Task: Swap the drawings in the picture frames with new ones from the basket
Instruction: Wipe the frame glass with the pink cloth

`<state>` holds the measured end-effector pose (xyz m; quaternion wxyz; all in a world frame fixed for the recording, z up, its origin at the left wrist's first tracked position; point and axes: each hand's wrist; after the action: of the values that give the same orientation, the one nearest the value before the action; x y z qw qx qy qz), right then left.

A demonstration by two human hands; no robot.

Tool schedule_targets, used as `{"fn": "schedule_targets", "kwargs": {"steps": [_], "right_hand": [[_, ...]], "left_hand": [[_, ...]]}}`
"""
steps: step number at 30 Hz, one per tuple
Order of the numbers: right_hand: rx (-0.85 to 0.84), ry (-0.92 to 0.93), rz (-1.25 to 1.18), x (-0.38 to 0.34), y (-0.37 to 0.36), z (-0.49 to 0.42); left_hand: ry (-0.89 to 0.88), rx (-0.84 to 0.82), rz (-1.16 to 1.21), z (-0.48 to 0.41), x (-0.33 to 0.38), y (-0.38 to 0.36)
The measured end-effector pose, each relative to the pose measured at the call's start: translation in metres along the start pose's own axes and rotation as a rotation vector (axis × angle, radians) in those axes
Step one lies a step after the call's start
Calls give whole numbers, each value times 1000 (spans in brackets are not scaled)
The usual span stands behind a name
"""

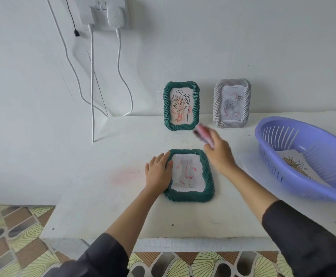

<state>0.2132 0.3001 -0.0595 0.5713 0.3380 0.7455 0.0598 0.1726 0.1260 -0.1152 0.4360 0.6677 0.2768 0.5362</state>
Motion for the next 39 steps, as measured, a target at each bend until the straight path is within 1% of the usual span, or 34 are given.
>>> {"fn": "schedule_targets", "kwargs": {"steps": [3, 5, 8, 12, 14, 15, 18, 19, 20, 22, 24, 26, 29, 31, 33, 36, 39], "right_hand": [[-329, 23, 191, 13, -22, 7], [-425, 64, 269, 18, -34, 15], [-559, 180, 238, 18, -38, 31], [-734, 211, 227, 20, -4, 49], [-747, 215, 233, 21, 13, 45], [-722, 208, 233, 23, 16, 38], [-563, 144, 261, 28, 3, 16], [-534, 132, 269, 28, -4, 14], [-538, 133, 273, 28, -11, 17], [-628, 182, 245, 23, -14, 34], [-740, 233, 221, 24, -3, 54], [-775, 242, 213, 30, 14, 58], [-677, 201, 233, 41, 19, 33], [-575, 182, 241, 41, 5, 16], [-532, 156, 248, 36, -11, 13], [-619, 235, 236, 27, -19, 36], [-754, 255, 206, 32, 7, 59]], "left_hand": [[-2, 1, -106, 0, -2, -6], [-20, 6, -129, 1, -4, -6], [-59, 10, -183, 2, -6, -5], [-53, 35, -188, 0, -7, -7], [-50, 27, -188, -1, -7, -9], [-54, 30, -196, -1, -7, -9], [-59, 39, -209, -3, -8, -11], [-56, 38, -211, -3, -8, -11], [-55, 41, -214, -2, -8, -11], [-55, 44, -215, -2, -8, -10], [-46, 35, -201, -2, -7, -10], [-43, 28, -195, -2, -7, -10], [-44, 27, -194, -1, -6, -10], [-43, 21, -191, -1, -6, -9], [-43, 24, -196, -2, -6, -9], [-48, 30, -200, -1, -7, -9], [-41, 16, -179, -2, -8, -9]]}}
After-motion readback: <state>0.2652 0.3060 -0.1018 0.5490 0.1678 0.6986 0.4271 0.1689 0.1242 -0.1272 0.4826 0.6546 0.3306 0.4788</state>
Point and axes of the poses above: each hand's wrist, its own z-axis away from the middle knuckle, its own y-axis out of the back of the hand, x = y × z, and after that the axes turned 10 degrees about -z, right-handed
